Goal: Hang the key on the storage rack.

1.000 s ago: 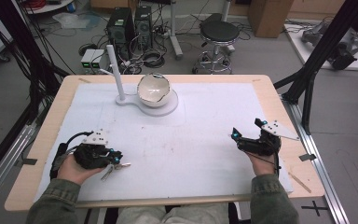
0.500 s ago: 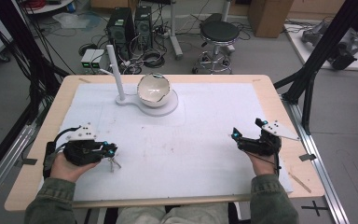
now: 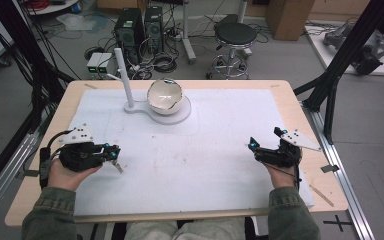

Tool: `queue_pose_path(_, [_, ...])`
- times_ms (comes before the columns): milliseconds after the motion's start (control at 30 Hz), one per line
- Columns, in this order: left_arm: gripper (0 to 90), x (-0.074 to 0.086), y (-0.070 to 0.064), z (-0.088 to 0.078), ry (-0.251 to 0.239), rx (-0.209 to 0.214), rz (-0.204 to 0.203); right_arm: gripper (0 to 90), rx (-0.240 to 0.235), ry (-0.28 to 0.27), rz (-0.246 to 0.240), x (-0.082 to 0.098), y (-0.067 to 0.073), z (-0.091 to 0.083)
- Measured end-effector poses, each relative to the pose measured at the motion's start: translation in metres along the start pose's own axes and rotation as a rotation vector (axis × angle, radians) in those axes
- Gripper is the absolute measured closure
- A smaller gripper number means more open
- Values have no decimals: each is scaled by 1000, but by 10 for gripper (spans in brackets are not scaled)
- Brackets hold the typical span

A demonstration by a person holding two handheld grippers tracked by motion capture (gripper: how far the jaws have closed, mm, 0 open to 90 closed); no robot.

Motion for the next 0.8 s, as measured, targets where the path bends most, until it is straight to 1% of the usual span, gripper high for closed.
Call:
queue_pose_path(33, [810, -5, 1, -3, -1, -6, 9, 5, 0, 0, -3, 0, 0, 0])
queue_pose_path(67, [809, -5, 1, -3, -1, -6, 9, 5, 0, 0, -3, 0, 0, 0])
queue_pose_path(100, [810, -10, 2, -4, -4, -5, 14, 5, 0, -1, -4, 0, 0, 0])
queue_pose_path(133, [809, -10, 2, -4, -4, -5, 14, 5, 0, -1, -4, 0, 0, 0])
queue_pose_path(167, [809, -15, 4, -6, -12, -7, 16, 5, 1, 1, -2, 0, 0, 0])
queue_pose_path(200, [809, -15, 4, -6, -12, -7, 16, 5, 0, 1, -2, 0, 0, 0])
queue_pose_path(233, [809, -20, 6, -8, -22, -8, 14, 5, 0, 0, -1, 0, 0, 0])
queue_pose_path(267, [809, -20, 6, -8, -22, -8, 14, 5, 0, 0, -1, 0, 0, 0])
queue_pose_path(300, [809, -25, 7, -9, -27, -13, 21, 5, -1, -2, 0, 0, 0, 0])
queue_pose_path(333, [809, -25, 7, -9, -27, -13, 21, 5, 1, -4, -2, 0, 0, 0])
queue_pose_path(433, [809, -35, 12, -11, -26, -24, 25, 5, 1, -2, 0, 0, 0, 0])
queue_pose_path(467, [809, -35, 12, -11, -26, -24, 25, 5, 1, -2, 0, 0, 0, 0])
queue_pose_path(500, [809, -40, 15, -12, -23, -34, 26, 5, 3, -4, -2, 0, -1, 0])
queue_pose_path(567, [809, -45, 18, -13, -30, -36, 27, 5, 2, -4, -1, 0, -1, 0])
queue_pose_path(600, [808, -45, 18, -13, -30, -36, 27, 5, 3, -3, 0, 0, -1, 0])
queue_pose_path(633, [809, -50, 21, -13, -31, -44, 24, 5, 3, -3, -1, 0, -1, 0])
queue_pose_path(667, [809, -50, 21, -13, -31, -44, 24, 5, 4, -3, -1, 0, -1, 0])
queue_pose_path(700, [808, -54, 24, -13, -25, -53, 30, 5, 3, -2, 3, 0, 0, 0])
queue_pose_path(800, [809, -57, 27, -13, -26, -57, 28, 5, 2, -2, 4, 0, 0, 0])
Point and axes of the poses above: each handheld gripper's, and its own axes: z roughly forward along the jaws, x roughly out of its underside, y roughly to its left, the point moved 4 cm from there along z, roughly forward along the jaws, and after that the axes turned 3 degrees about -x, right-handed, at the moved point
